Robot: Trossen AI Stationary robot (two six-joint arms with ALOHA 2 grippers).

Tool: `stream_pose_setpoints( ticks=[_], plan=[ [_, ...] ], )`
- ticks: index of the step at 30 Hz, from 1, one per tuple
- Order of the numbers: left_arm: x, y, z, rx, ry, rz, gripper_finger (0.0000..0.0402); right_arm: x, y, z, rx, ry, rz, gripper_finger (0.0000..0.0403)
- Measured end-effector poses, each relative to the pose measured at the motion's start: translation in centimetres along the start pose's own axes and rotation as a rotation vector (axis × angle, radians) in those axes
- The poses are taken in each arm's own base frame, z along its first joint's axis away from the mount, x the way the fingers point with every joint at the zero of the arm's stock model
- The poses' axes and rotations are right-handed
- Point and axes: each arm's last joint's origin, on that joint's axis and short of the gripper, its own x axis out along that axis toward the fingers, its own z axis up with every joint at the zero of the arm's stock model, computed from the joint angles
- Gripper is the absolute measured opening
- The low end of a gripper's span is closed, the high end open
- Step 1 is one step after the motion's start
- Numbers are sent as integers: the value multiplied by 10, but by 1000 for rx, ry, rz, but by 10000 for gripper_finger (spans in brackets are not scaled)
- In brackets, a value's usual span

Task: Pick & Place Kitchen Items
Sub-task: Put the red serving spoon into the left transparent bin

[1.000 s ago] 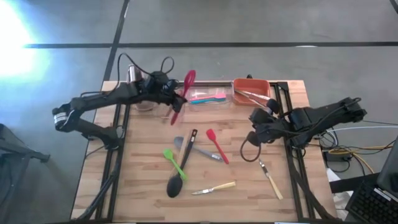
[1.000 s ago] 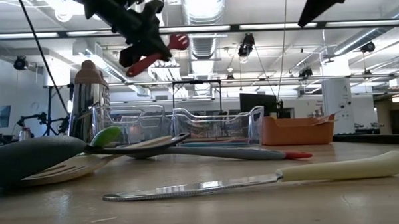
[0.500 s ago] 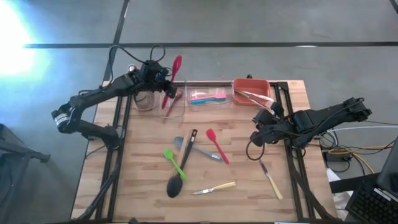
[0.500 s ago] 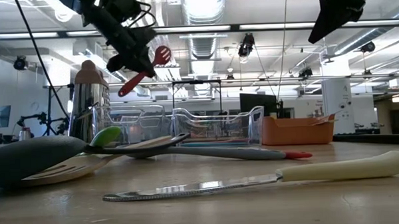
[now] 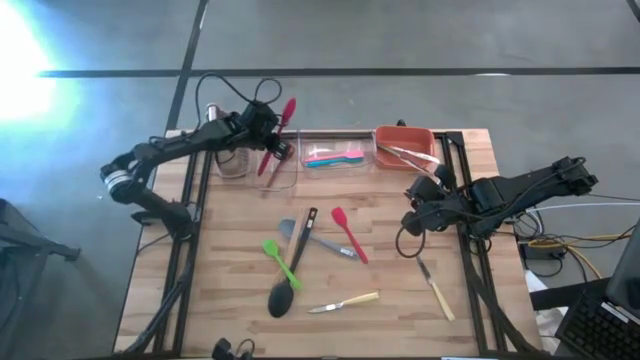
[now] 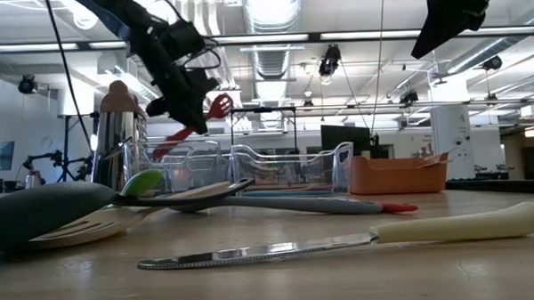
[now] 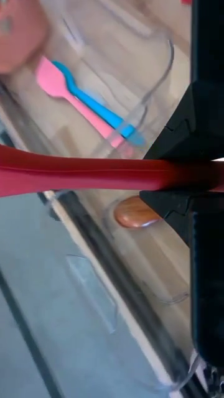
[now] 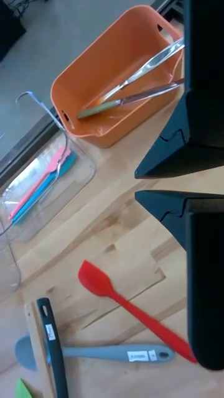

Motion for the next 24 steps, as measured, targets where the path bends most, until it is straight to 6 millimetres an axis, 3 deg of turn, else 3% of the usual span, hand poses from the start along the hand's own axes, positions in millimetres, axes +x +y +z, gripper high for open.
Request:
stream_pose_setpoints(
  ticks=[24],
  plan=[
    [51, 1, -20, -12, 176, 108, 47, 0, 1, 1, 10, -5, 6, 34]
  ],
)
